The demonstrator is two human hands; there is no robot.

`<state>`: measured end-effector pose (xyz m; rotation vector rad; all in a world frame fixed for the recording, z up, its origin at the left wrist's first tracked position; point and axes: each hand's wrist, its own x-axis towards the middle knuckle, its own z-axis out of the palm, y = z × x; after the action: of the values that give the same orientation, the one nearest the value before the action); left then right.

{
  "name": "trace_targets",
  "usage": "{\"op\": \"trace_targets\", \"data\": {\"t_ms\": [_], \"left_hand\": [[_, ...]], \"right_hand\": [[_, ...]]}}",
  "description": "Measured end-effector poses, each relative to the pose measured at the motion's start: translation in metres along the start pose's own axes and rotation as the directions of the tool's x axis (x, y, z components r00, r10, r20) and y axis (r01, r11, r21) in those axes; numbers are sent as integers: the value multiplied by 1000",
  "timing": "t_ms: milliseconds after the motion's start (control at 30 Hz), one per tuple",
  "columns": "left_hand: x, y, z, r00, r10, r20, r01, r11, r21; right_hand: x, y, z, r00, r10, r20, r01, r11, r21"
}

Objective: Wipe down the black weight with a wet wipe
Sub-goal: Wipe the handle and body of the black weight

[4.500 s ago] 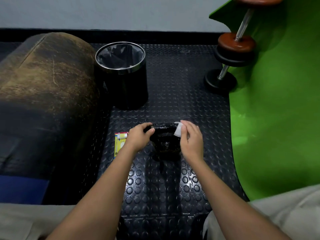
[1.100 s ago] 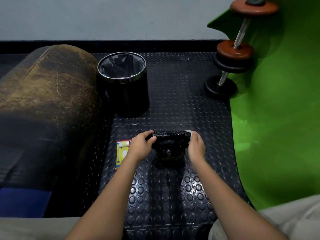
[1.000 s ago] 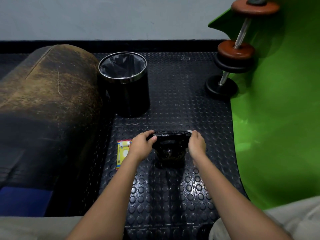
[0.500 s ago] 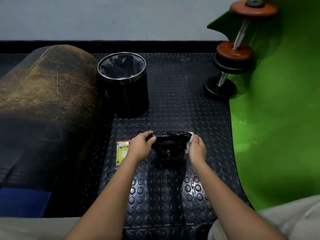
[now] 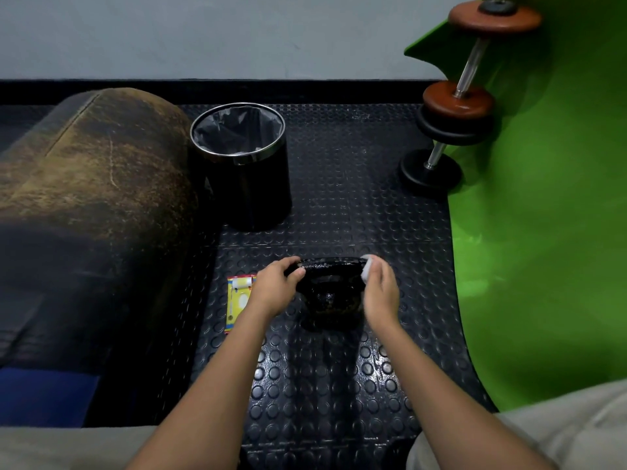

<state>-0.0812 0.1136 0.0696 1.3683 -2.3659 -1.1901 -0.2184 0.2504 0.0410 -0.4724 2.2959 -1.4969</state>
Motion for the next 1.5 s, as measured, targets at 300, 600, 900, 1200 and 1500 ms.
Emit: {"op": "trace_targets", "data": {"t_ms": [300,600,900,1200,1500], "left_hand": [[0,1,0,1000,9,-5,-9,1000,13],[0,1,-1,1000,6,-8,-6,1000,25],[-2,2,-1,1000,-1,-1,1,1000,1],[-2,1,-1,1000,4,0,-4,1000,-9],[-2,1,-1,1000,14,5,-14,1000,15]], "right_hand": [[8,-19,3,983,-165,83,183,936,-300],[1,-2,-1,1000,5,-20,-6,999,-32],[10,-27,4,991,-102,91,124,950,-288],[-1,1,2,983,-183,-2,181,972,-148],[21,-34,-4,980,175,98,-153,967,-204]]}}
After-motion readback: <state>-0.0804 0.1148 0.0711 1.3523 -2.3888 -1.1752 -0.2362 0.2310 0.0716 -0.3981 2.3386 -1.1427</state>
